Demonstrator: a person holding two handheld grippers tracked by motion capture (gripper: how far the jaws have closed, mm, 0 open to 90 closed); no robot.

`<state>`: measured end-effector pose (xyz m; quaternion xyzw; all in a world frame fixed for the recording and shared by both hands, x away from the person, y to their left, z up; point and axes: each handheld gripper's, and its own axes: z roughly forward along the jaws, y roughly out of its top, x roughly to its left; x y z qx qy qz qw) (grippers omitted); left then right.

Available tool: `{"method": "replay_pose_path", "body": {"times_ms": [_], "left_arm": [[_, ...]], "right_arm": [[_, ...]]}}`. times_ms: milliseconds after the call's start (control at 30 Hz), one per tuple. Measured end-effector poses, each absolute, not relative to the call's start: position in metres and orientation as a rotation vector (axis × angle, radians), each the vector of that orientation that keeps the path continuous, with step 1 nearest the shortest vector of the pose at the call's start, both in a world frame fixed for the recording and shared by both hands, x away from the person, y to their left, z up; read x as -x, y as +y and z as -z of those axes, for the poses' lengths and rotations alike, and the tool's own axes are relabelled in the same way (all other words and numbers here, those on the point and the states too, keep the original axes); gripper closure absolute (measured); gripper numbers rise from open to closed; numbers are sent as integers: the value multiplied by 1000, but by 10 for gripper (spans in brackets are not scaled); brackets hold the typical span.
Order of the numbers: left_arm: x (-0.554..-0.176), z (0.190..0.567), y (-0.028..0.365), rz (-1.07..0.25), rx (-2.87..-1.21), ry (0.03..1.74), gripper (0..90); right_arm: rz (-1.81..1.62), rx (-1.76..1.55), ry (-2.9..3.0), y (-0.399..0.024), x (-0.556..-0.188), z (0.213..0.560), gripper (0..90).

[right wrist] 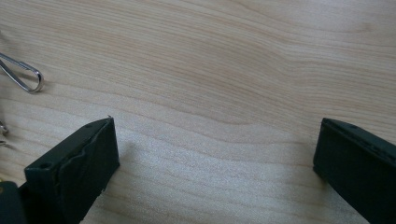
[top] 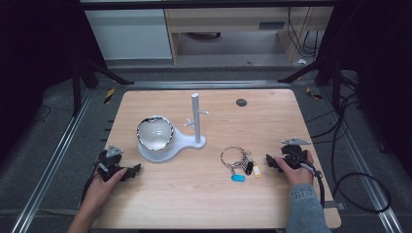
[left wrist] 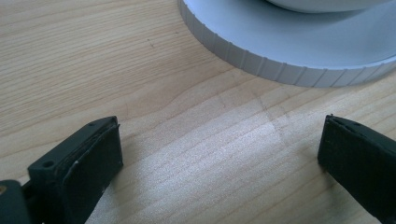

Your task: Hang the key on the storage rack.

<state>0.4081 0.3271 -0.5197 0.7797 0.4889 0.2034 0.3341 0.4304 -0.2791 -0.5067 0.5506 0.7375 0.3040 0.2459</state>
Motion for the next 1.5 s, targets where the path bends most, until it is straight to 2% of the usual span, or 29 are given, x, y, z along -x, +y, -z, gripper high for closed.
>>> {"method": "replay_pose_path", "body": {"times_ms": [167, 300, 700, 833, 1167, 1500], "left_arm": [[-408, 520, 327, -531, -2036, 1276, 0], [-408, 520, 327, -531, -2036, 1276, 0], [-408, 520, 327, -532, -2039, 1275, 0], [-408, 520, 327, -531, -2038, 1277, 0], [-407, 520, 327, -531, -2038, 1277, 0], [-407, 520, 327, -531, -2037, 1277, 0]], "right_arm": [[-830, -1502, 2014, -279, -430, 506, 14], [-824, -1495, 2036, -280, -429, 502, 106], [-808, -1402, 2048, -273, -423, 479, 206], [-775, -1375, 2121, -265, -425, 470, 268], [-591, -1227, 2389, -243, -447, 431, 435], [-447, -1114, 2579, -220, -464, 412, 553]]}}
